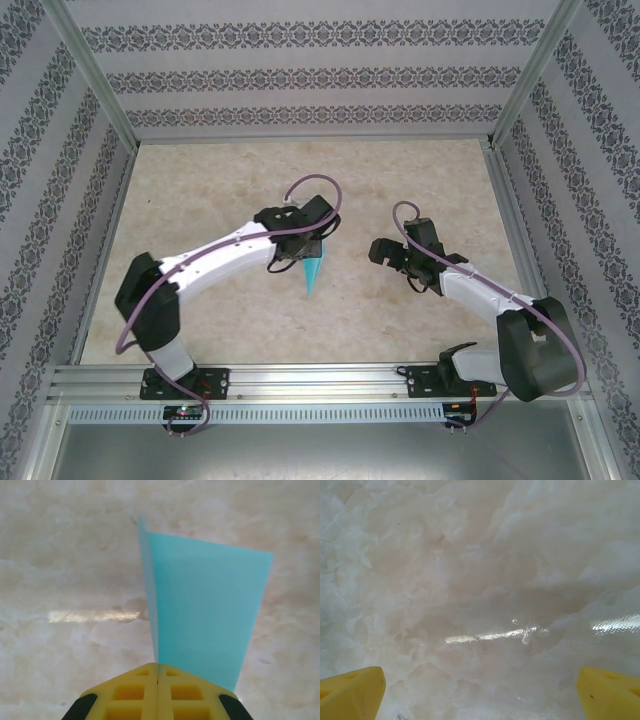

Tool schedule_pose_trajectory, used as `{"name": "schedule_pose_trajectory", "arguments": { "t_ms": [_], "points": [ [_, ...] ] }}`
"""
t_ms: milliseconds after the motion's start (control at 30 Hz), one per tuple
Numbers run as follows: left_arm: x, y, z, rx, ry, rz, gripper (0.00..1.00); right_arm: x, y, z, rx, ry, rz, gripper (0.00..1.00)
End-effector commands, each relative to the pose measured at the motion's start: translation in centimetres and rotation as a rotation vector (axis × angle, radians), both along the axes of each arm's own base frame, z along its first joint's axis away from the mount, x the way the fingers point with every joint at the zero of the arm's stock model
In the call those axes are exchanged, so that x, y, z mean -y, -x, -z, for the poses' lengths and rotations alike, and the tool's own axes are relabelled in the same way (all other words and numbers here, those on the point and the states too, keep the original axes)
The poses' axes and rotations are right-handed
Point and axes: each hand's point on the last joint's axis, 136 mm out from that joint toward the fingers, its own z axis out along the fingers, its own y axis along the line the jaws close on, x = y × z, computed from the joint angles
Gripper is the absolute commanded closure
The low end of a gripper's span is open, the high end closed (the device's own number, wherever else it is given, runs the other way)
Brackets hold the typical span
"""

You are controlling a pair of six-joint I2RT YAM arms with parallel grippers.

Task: Fold a paper plane with a square sheet of paper (pick it up from the middle)
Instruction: Move a paper plane to the center of the table.

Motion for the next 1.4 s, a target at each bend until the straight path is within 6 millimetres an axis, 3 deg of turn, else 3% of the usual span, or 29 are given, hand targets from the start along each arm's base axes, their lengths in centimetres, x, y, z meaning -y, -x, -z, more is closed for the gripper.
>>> {"name": "schedule_pose_trajectory", "arguments": {
  "t_ms": [0, 233, 367, 533, 667, 867, 1100, 1367],
  "points": [
    [2.3, -1.0, -1.4, 0.085, 0.151, 0.098, 1.00, -0.1, -0.5, -1.7, 0.066, -0.007, -0.028, 0.02],
    [5.7, -1.2, 0.4, 0.090, 0.386, 0.202, 1.00, 0.3, 0.6, -5.9, 0.082, 0.006, -0.049, 0.02],
    [7.4, -1.9, 1.4, 0.075, 0.507, 0.197, 1.00, -0.9, 2.0, -6.8, 0.048, -0.105, -0.051, 0.03],
    [7.8, -2.7, 2.8, 0.077, 0.559, 0.156, 1.00, -2.9, 3.0, -7.5, 0.045, -0.190, -0.031, 0.03],
    [7.8, -2.7, 4.7, 0.064, 0.620, 0.123, 1.00, -4.6, 3.4, -7.4, 0.035, -0.223, -0.015, 0.10],
    [7.3, -2.2, 7.6, 0.038, 0.649, 0.088, 1.00, -7.9, 3.4, -7.1, 0.025, -0.317, -0.030, 0.44],
    [6.2, -1.6, 9.7, 0.022, 0.632, 0.053, 1.00, -10.5, 2.9, -5.7, -0.010, -0.324, -0.044, 0.48],
    [6.1, -1.3, 10.0, 0.021, 0.653, 0.061, 1.00, -13.6, 2.7, -4.9, -0.044, -0.333, -0.112, 0.47]
  ]
}}
